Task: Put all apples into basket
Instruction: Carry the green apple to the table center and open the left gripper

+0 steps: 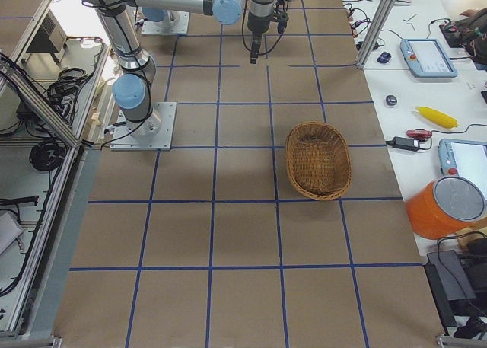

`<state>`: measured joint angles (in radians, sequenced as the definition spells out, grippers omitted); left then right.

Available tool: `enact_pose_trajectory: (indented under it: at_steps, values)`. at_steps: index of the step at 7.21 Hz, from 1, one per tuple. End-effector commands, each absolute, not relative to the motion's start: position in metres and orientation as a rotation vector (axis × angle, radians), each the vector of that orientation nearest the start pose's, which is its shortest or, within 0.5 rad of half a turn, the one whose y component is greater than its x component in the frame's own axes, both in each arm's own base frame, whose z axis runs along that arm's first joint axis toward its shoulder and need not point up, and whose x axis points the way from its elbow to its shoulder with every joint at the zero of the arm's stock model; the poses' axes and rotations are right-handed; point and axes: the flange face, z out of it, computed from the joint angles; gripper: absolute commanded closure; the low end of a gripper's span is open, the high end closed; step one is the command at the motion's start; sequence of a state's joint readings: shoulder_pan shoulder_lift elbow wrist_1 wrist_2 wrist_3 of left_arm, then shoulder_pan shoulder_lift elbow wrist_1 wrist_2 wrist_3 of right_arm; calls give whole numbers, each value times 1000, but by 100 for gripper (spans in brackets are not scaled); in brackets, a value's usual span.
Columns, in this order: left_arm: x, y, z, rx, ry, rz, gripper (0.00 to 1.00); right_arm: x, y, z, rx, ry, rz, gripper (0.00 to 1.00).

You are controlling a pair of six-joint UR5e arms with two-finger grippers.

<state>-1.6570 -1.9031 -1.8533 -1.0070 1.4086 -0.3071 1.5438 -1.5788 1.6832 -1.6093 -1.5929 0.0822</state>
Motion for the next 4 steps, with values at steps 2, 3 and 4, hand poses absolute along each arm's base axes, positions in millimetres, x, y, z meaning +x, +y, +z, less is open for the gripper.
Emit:
enact_pose_trajectory:
  at_steps: [2, 3, 4]
  values:
    - [-319, -556, 193, -736, 3373, 167, 63, 118, -509, 418, 167, 3148, 68, 0]
    - [-327, -558, 186, -705, 3370, 160, 55, 118, -511, 414, 166, 3145, 77, 0]
    - [-323, -555, 196, -647, 3362, 115, 1, 119, -512, 411, 145, 3146, 87, 0]
